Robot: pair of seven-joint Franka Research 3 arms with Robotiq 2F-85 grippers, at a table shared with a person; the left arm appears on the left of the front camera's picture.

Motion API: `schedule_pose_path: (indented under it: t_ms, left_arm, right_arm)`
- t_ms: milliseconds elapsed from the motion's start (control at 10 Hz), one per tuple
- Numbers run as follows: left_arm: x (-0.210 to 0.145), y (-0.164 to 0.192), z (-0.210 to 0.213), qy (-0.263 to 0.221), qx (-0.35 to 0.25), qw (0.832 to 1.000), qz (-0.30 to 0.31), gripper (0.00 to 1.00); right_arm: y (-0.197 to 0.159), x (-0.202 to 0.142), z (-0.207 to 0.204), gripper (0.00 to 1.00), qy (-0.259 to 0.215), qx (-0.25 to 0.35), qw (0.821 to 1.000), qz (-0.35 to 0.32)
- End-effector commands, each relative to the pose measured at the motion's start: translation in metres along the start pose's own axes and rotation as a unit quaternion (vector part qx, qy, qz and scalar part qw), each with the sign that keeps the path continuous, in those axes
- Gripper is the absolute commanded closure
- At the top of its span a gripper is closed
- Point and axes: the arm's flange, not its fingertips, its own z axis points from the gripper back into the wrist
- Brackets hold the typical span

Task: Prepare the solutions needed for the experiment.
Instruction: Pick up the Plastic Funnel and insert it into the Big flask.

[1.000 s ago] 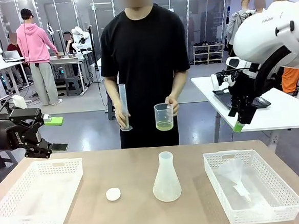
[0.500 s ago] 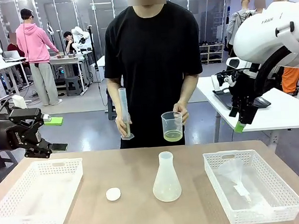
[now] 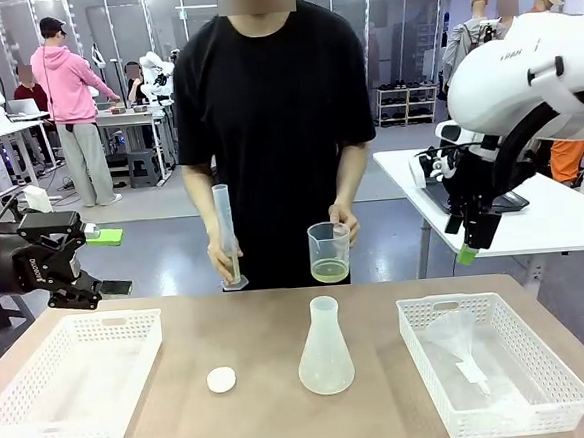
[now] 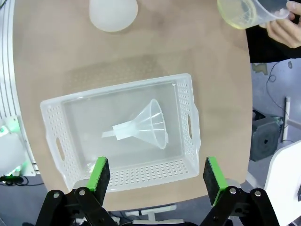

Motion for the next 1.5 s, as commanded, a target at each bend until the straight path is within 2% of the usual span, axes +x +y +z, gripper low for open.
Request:
schedule_pose_path:
  t_ms: [0, 200, 800, 1100, 1400]
  left_arm:
    - [0.001, -0.002, -0.003, -0.004, -0.012, 1.000, 0.007, 0.00]
    - [0.001, -0.002, -0.003, -0.004, -0.012, 1.000, 0.007, 0.00]
    - [0.001, -0.002, -0.003, -0.004, -0.012, 1.000, 0.007, 0.00]
    - [0.001, -0.002, -0.003, -0.004, -0.012, 1.000, 0.007, 0.00]
    - [0.001, -0.002, -0.003, -0.004, -0.012, 1.000, 0.007, 0.00]
  right_arm:
    - [-0.006, 0.000, -0.024, 0.00, 0.032, -0.005, 0.999, 0.041]
    - [-0.013, 0.002, -0.048, 0.00, 0.043, 0.009, 0.997, 0.071]
    - [-0.037, -0.001, -0.114, 0.00, 0.063, 0.090, 0.990, 0.088]
    - [-0.046, -0.010, -0.131, 0.00, 0.090, 0.140, 0.982, 0.093]
    - [-0.055, -0.020, -0.144, 0.00, 0.086, 0.180, 0.975, 0.096]
